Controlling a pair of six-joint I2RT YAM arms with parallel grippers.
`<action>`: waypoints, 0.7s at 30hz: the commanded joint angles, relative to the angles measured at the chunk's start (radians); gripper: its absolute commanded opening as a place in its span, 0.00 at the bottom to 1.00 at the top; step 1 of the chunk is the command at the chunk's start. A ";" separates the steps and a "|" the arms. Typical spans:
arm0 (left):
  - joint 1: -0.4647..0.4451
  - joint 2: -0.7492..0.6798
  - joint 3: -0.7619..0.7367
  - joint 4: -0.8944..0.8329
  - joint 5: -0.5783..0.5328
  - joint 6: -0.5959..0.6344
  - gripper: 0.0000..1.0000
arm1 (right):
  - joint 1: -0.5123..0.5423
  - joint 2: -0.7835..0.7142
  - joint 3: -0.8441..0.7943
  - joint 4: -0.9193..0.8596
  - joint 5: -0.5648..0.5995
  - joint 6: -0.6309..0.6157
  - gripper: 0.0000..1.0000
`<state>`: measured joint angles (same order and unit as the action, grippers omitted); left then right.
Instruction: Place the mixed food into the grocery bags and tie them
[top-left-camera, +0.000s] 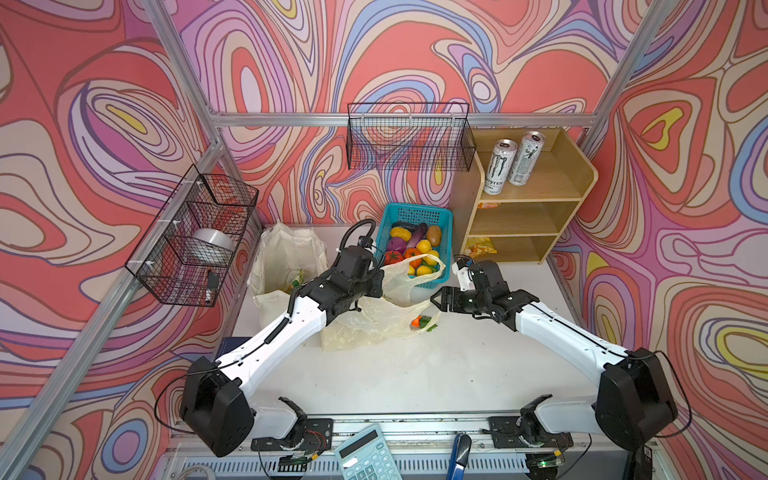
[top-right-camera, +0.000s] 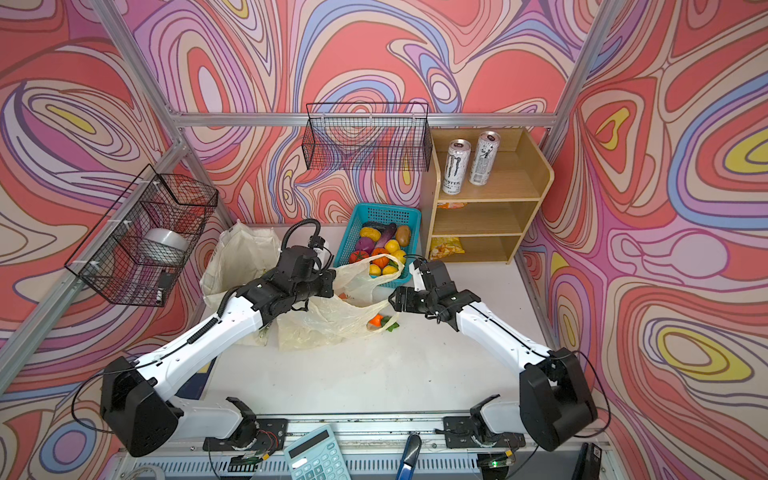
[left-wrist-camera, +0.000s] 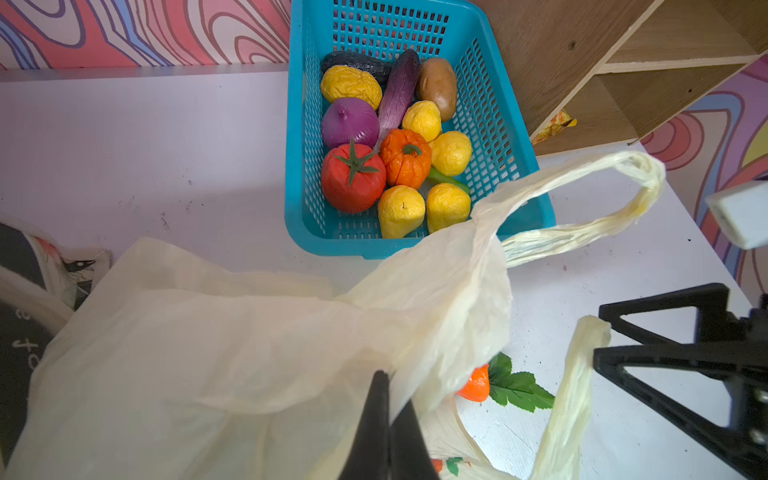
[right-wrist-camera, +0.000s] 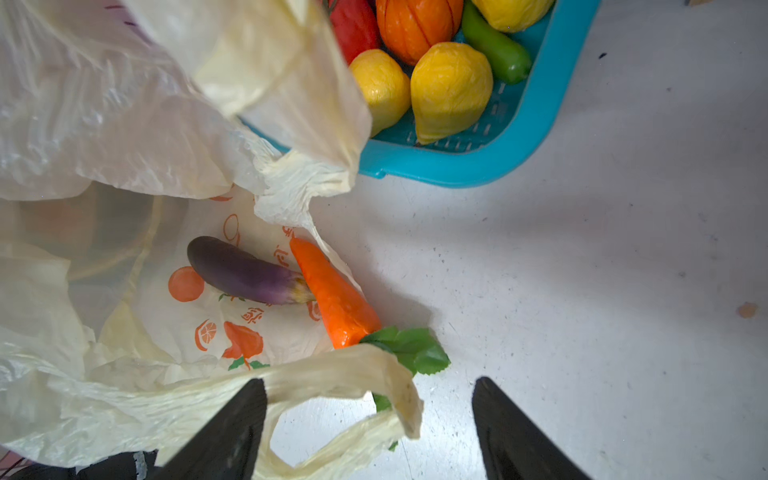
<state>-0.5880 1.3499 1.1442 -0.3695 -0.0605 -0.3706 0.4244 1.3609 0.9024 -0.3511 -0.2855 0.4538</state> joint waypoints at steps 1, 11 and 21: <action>0.005 -0.022 0.000 0.014 -0.009 0.004 0.00 | -0.007 -0.009 -0.010 0.036 -0.013 -0.018 0.81; 0.005 -0.017 0.006 0.018 -0.005 0.008 0.00 | -0.006 -0.138 -0.112 0.032 -0.044 0.023 0.81; 0.006 -0.015 0.013 0.013 0.003 0.006 0.00 | -0.006 -0.015 -0.155 0.201 -0.031 0.072 0.75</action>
<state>-0.5880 1.3479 1.1442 -0.3691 -0.0593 -0.3702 0.4240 1.3025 0.7513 -0.2367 -0.3233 0.5056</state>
